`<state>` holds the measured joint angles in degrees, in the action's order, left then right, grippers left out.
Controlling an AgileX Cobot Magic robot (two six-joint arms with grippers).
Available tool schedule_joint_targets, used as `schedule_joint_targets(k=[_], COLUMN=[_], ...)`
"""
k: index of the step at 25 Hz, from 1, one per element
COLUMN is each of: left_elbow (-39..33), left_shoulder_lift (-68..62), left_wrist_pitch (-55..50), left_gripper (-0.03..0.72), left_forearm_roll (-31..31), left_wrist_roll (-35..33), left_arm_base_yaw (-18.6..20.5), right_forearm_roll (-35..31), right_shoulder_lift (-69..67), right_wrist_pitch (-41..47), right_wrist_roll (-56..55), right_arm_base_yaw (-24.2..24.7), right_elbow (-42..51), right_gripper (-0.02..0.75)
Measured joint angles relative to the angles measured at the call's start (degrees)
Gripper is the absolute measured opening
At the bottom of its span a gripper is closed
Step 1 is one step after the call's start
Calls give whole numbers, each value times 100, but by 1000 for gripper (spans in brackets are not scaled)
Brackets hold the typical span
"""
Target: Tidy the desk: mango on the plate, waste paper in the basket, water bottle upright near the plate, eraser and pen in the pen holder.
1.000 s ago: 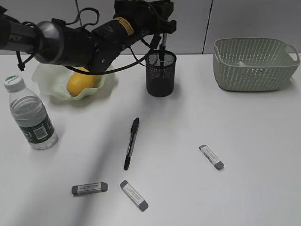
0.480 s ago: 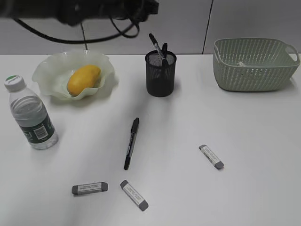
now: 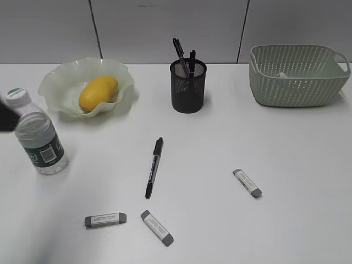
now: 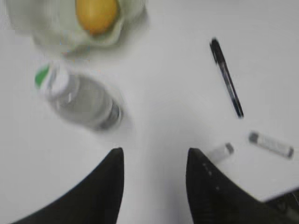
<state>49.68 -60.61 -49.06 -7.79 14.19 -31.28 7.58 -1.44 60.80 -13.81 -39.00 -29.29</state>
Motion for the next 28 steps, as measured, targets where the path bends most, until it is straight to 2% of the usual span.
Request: schedule_joint_targets(k=[3, 9, 17, 21, 23, 24, 28], left_elbow=[-789, -1688, -1850, -1869, -1875, -1875, -1875], left_shoulder_lift=[1770, 4281, 5906, 6097, 6096, 6096, 6096], left_wrist_pitch=[-635, -1037, -1182, -1182, -1182, -1182, -1182], left_gripper=[326, 325, 299, 298, 298, 297, 285], left_forearm_roll=[104, 80, 89, 142, 172, 178, 178], left_wrist_roll=[0, -13, -76, -83, -83, -83, -83], left_arm_base_yaw=[0, -1, -6, 21, 267, 511, 1754], right_forearm_roll=[0, 11, 85, 451, 579, 570, 47], right_shoulder_lift=[0, 0, -34, -1142, -2461, -3116, -6388], right_wrist_pitch=[0, -5, -127, -1033, -1620, -1975, -2930], right_wrist_roll=[5, 5, 5, -415, -749, -924, -1346], right_arm_base_yaw=[0, 0, 0, 0, 0, 0, 0], right_elbow=[0, 0, -47, -223, -273, -355, -1254], right_gripper=[410, 410, 410, 410, 410, 410, 410])
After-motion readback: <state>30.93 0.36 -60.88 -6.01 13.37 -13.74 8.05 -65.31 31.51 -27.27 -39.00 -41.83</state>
